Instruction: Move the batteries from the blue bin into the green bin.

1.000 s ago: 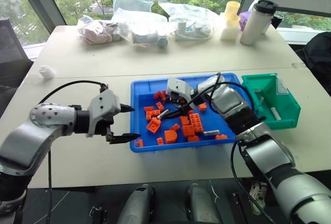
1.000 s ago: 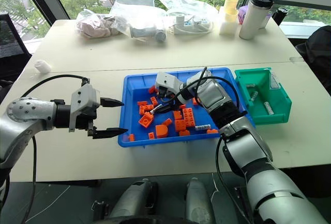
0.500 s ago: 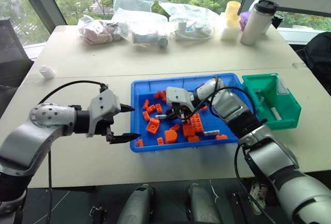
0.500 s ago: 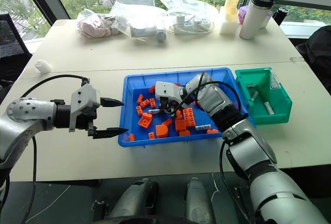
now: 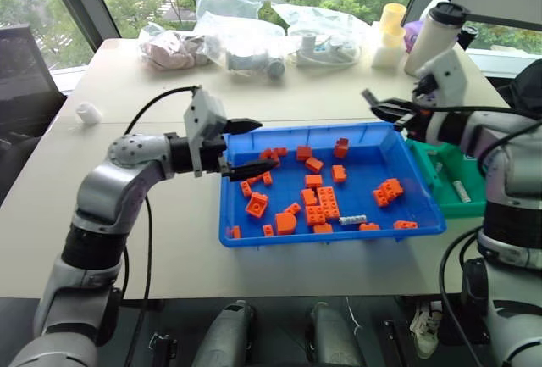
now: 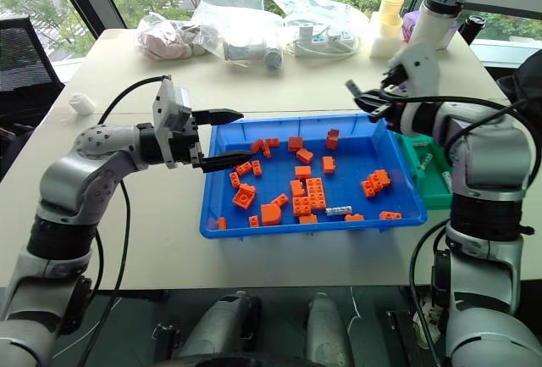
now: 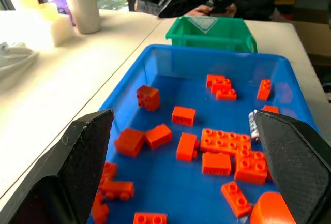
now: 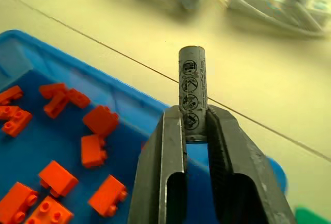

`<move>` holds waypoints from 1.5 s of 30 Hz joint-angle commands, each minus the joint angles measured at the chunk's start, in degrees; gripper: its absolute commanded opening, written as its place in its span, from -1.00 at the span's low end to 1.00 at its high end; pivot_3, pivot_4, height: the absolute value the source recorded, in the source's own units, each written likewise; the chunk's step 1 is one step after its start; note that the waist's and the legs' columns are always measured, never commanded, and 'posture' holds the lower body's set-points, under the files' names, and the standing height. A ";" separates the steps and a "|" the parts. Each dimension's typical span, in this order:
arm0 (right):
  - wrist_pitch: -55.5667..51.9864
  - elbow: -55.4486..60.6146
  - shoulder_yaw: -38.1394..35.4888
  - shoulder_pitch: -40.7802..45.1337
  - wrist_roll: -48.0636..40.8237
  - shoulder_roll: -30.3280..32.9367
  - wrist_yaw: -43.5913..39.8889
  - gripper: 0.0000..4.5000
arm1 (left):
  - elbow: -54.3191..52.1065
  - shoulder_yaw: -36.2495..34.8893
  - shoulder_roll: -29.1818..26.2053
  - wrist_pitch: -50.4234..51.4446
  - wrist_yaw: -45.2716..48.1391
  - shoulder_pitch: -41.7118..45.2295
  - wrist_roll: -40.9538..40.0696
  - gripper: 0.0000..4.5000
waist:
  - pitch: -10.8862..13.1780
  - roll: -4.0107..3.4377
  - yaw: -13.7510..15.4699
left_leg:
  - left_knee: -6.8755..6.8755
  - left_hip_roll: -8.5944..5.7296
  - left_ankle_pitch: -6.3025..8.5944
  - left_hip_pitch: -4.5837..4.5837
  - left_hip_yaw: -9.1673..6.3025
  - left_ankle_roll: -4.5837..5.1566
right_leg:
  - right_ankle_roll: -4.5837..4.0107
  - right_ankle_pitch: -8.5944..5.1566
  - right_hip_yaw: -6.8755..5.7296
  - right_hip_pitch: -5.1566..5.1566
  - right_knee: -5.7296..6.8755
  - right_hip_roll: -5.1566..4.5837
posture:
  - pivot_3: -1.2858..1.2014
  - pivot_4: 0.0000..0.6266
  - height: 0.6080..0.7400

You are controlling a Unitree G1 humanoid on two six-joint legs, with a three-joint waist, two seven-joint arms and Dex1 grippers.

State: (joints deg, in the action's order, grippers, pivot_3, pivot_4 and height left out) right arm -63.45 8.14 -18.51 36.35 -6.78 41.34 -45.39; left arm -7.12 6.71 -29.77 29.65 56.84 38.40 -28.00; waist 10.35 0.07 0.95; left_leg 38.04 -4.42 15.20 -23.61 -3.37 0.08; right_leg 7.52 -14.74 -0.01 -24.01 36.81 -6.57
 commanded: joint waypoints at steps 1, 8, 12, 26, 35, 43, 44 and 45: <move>-4.18 4.21 -6.31 -5.46 1.55 4.74 5.08 -0.99 | 3.98 2.69 1.79 -4.68 3.57 3.22 2.30 1.00 | 0.00 0.00 -0.14 | 0.01 0.00 0.01 0.00 0.01 0.01 | 0.00 0.00 0.00 0.01 -0.01 -0.01 | 0.03 -0.52 1.00; -5.31 3.85 -7.80 -8.91 -0.74 5.12 9.76 -0.99 | 7.98 4.01 2.84 -7.82 6.88 4.51 4.61 1.00 | -0.03 -0.06 -2.13 | -0.01 0.12 0.13 0.21 0.23 0.25 | 0.00 0.00 0.08 -0.20 0.31 0.06 | 0.03 -0.52 1.00; -4.48 2.52 -6.94 -9.07 -2.35 5.76 10.29 -0.10 | 7.55 3.93 2.86 -7.79 7.32 4.19 5.00 1.00 | -0.03 -0.06 -1.59 | 0.07 0.07 0.13 0.17 0.23 0.25 | 0.00 0.00 0.08 -0.21 0.30 0.03 | 0.03 -0.52 1.00; 12.80 7.54 8.50 -7.25 -13.90 15.57 -12.89 0.97 | -1.33 3.73 -7.08 -3.85 12.27 -0.17 4.67 1.00 | -0.02 -0.07 -1.98 | 0.01 0.17 0.09 0.14 0.18 0.18 | 0.00 0.00 0.06 -0.27 0.28 0.13 | 0.03 -0.52 1.00; 27.66 0.64 29.81 -2.54 -7.86 18.23 -29.09 0.97 | -8.33 5.21 -15.07 -4.63 14.33 -5.27 8.58 1.00 | 0.02 -0.01 -1.47 | 0.11 0.10 0.25 0.12 0.15 0.44 | -0.01 -0.01 0.02 -0.14 0.17 0.06 | 0.03 -0.52 1.00; 36.17 -8.36 38.31 1.10 -0.77 12.89 -32.16 0.97 | -13.29 3.74 -15.07 -0.35 10.05 -7.63 7.83 1.00 | 0.02 -0.01 -1.59 | 0.10 0.11 0.20 0.12 0.15 0.36 | -0.01 -0.01 0.04 -0.22 0.21 0.07 | 0.03 -0.52 1.00; 36.57 -9.18 38.69 1.38 -0.30 12.32 -32.31 0.97 | -13.39 3.69 -15.16 -0.19 9.88 -7.71 7.78 1.00 | 0.02 0.00 -1.55 | 0.10 0.10 0.09 0.11 0.15 0.16 | -0.01 -0.01 0.03 -0.22 0.21 0.06 | 0.03 -0.52 1.00; 37.25 -10.23 39.18 1.75 0.42 11.66 -32.37 0.97 | -13.48 3.68 -15.22 -0.06 9.76 -7.75 7.72 1.00 | 0.02 -0.01 -1.57 | 0.10 0.10 0.08 0.11 0.15 0.15 | -0.01 -0.01 0.03 -0.21 0.21 0.07 | 0.03 -0.52 1.00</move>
State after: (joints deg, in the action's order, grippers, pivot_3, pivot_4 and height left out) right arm -27.59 -1.56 20.75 36.83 -7.31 53.33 -77.24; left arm -18.80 12.17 -44.56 29.52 67.08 30.65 -19.50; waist 10.37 0.06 -0.62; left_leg 38.14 -4.33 15.28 -23.50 -3.22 0.22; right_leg 7.51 -14.75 0.02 -24.22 37.02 -6.50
